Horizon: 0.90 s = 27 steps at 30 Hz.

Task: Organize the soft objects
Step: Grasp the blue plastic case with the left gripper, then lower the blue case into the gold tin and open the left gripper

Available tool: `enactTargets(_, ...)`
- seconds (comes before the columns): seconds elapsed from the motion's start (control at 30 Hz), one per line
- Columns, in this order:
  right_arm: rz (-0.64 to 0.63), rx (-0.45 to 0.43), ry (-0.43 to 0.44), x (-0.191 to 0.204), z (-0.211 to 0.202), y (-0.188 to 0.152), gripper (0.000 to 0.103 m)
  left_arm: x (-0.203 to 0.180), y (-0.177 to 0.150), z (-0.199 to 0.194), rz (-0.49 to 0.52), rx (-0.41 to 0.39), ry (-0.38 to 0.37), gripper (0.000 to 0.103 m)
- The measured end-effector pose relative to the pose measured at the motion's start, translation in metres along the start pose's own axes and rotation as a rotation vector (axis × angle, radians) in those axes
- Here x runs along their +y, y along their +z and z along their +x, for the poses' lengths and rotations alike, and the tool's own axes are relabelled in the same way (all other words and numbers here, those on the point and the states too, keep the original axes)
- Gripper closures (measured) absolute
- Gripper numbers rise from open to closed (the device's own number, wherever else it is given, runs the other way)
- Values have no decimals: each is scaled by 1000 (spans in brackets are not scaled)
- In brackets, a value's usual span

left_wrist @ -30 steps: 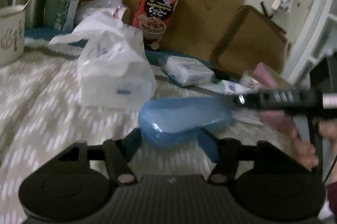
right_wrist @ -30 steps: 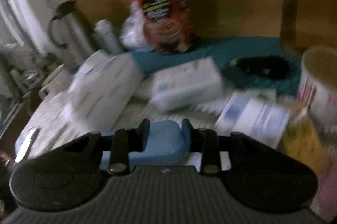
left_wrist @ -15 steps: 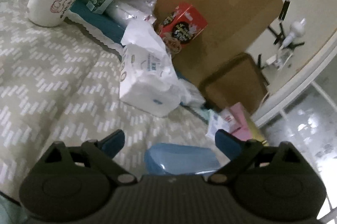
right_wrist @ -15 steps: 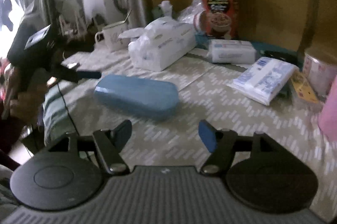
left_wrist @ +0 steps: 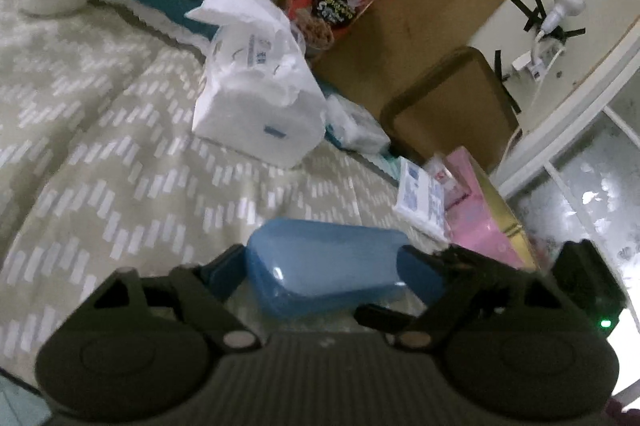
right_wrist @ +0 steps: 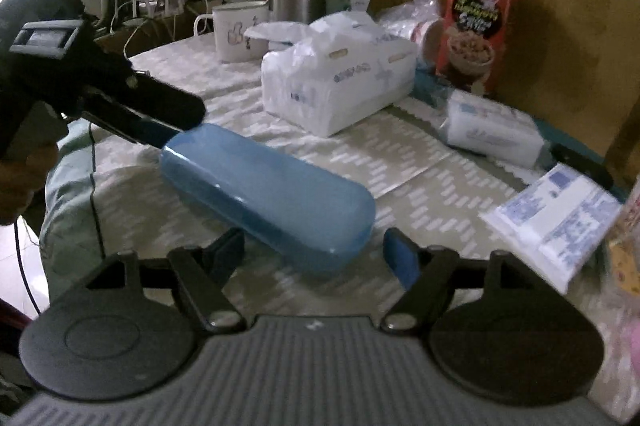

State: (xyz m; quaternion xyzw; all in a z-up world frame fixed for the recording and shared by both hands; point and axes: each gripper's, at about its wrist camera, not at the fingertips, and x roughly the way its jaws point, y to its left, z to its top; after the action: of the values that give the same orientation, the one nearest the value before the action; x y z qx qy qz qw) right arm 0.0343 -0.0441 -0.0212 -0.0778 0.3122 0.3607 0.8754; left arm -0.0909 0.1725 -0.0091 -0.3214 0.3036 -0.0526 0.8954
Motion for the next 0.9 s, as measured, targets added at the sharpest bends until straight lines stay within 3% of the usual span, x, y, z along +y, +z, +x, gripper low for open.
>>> enactTargets(0.13, 10, -25, -11, 8, -6, -4, 29, -18, 0, 9, 51, 22, 16, 19)
enactTargets(0.23, 18, -58, -75, 13, -21, -11, 29, -36, 8, 17, 78, 34, -32, 19)
enactTargets(0.4, 59, -161, -215, 1, -66, -21, 29, -96, 25, 52, 214, 68, -101, 19)
enactTargets(0.57, 99, -246, -408, -32, -123, -34, 29, -180, 34, 111, 364, 110, -204, 19)
enactTargets(0.73, 181, -262, -585, -78, -171, -57, 29, -251, 27, 175, 427, 178, -294, 19)
enactTargets(0.9, 304, -267, -682, -125, -199, -81, 29, -299, 17, 230, 462, 203, -288, 18)
